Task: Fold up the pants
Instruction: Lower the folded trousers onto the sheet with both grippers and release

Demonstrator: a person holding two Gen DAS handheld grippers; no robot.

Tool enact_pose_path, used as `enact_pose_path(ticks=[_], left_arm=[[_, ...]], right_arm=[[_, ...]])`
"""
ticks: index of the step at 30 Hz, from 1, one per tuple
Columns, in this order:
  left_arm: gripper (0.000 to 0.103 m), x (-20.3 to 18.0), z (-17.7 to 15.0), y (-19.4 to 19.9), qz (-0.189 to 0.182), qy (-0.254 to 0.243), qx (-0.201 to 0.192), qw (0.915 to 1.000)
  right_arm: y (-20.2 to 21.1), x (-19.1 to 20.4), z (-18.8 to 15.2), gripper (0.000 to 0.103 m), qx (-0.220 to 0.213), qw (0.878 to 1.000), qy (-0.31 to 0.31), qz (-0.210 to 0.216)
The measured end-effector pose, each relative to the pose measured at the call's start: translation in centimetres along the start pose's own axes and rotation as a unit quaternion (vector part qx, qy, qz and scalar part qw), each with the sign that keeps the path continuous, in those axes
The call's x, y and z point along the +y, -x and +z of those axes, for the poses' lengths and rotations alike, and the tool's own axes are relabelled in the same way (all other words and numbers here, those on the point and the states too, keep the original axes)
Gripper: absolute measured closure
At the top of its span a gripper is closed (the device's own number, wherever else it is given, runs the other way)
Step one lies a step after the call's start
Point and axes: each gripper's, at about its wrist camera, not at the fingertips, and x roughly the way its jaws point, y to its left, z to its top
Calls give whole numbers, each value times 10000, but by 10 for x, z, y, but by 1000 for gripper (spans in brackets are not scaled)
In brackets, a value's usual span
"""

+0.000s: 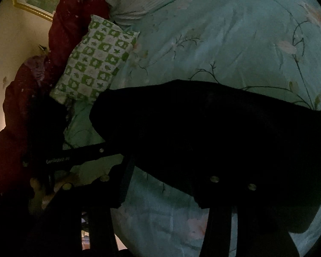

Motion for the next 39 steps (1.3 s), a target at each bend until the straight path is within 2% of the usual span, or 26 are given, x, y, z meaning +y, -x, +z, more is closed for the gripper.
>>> enact_pose_path(ticks=[3, 10, 15, 26, 34, 39], left_arm=[[49, 19, -2, 12, 257, 447, -271, 9983], [49, 59, -4, 32, 537, 1102, -547, 9909], [46, 89, -5, 46, 583, 1596, -660, 9832], [38, 126, -9, 57, 643, 2104, -713, 9729], [36, 142, 3, 56, 475, 2430, -789, 9656], [36, 146, 13, 50, 422, 2437, -813, 9655]], right_arm=[[-12, 9, 10, 53, 81, 9999, 86, -110], [-35, 27, 29, 53, 246, 9983, 449, -265], [-57, 44, 45, 53, 440, 9961, 717, -249], [-96, 87, 82, 50, 659, 9903, 1219, -124], [-135, 114, 111, 48, 1007, 9777, 1833, -165], [-159, 127, 127, 48, 1166, 9703, 2113, -183]])
